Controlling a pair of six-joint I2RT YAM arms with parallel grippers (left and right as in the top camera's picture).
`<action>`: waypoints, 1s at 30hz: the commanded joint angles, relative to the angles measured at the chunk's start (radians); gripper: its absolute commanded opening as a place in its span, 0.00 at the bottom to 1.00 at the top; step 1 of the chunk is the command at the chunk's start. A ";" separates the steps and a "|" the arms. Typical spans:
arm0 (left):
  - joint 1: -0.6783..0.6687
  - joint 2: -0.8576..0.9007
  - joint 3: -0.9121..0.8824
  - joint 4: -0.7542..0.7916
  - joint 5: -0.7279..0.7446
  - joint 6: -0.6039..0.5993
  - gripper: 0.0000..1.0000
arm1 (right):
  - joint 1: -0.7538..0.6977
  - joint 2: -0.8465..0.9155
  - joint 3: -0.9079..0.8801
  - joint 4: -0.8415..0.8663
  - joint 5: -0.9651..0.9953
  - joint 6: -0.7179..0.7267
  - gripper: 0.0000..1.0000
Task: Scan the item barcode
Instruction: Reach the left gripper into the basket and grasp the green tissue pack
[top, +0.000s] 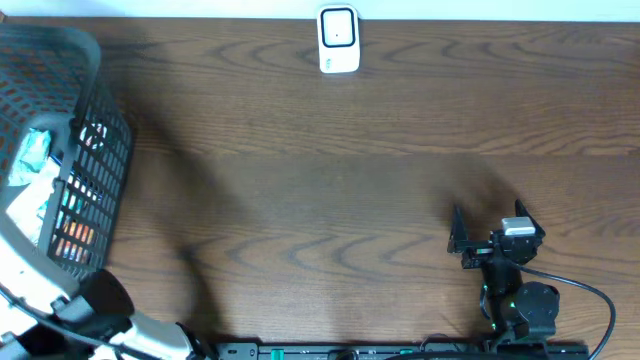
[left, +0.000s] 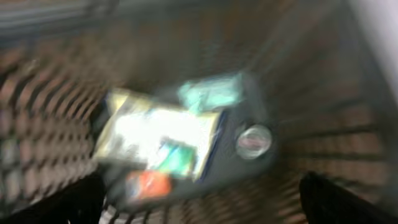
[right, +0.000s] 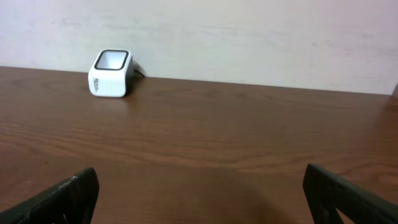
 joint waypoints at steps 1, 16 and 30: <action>0.035 0.077 0.001 -0.100 0.016 -0.063 0.98 | -0.003 -0.005 -0.001 -0.005 0.005 -0.009 0.99; 0.035 0.296 -0.190 -0.162 -0.099 -0.309 0.98 | -0.003 -0.005 -0.001 -0.005 0.005 -0.009 0.99; 0.035 0.298 -0.595 0.158 -0.154 -0.266 0.98 | -0.003 -0.005 -0.001 -0.005 0.005 -0.009 0.99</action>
